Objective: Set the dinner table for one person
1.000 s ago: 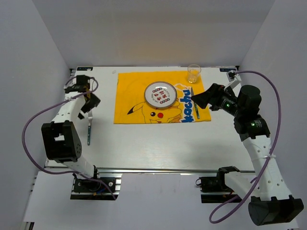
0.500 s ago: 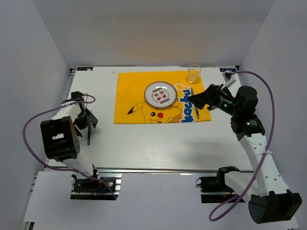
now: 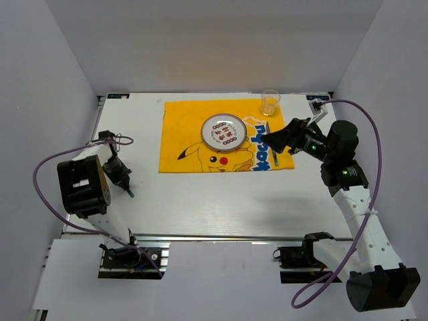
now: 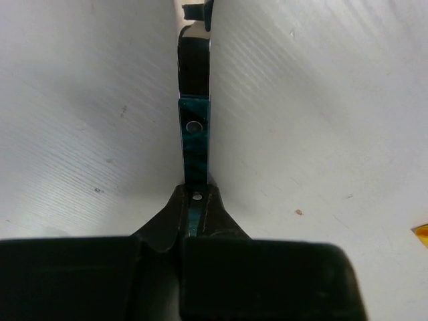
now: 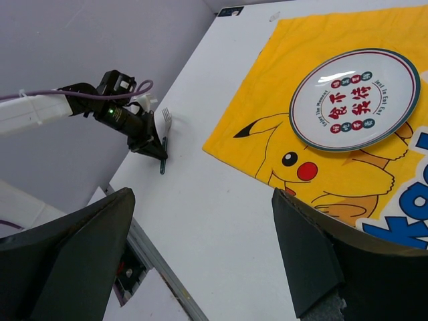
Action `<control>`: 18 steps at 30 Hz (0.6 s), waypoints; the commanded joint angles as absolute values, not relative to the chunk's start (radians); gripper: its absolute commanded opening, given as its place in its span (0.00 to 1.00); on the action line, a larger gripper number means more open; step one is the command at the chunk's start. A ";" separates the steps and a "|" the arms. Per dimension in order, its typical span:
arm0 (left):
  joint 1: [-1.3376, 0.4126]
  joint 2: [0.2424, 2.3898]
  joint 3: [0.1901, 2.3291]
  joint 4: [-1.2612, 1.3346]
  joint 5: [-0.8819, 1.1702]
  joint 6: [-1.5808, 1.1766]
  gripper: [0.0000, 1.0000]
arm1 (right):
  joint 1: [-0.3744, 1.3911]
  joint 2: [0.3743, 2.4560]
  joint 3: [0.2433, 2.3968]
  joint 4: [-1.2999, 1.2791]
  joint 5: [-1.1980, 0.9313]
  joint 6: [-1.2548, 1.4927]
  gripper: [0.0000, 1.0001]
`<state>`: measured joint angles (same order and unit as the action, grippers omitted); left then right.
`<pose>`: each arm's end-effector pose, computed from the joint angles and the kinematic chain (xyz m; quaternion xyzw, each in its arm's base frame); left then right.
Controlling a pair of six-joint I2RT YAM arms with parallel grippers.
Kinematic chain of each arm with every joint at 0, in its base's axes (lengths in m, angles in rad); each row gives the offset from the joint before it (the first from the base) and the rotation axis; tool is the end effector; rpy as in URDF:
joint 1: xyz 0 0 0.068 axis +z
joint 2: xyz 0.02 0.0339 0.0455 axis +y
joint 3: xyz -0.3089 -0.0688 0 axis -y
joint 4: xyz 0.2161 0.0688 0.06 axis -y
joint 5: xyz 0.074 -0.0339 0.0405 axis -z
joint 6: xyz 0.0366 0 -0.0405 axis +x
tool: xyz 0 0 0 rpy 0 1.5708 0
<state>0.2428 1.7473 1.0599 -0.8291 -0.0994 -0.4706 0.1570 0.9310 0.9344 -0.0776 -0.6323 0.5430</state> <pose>0.2761 0.0721 0.2166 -0.3499 0.9351 0.0463 0.0326 0.1494 0.0456 0.4144 -0.0740 0.7242 0.4358 0.5293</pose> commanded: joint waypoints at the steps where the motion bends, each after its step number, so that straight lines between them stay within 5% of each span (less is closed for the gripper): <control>1: 0.230 1.767 1.081 -0.784 -0.133 -0.451 0.00 | 0.152 0.916 0.945 -0.044 -0.646 0.535 0.89; 9: 0.112 1.632 1.299 -0.738 0.202 -0.377 0.00 | 0.152 0.942 0.974 -0.063 -0.618 0.546 0.89; 18: -0.199 2.094 1.845 -0.991 0.161 -0.301 0.00 | 0.137 0.982 1.058 -0.150 -0.595 0.465 0.89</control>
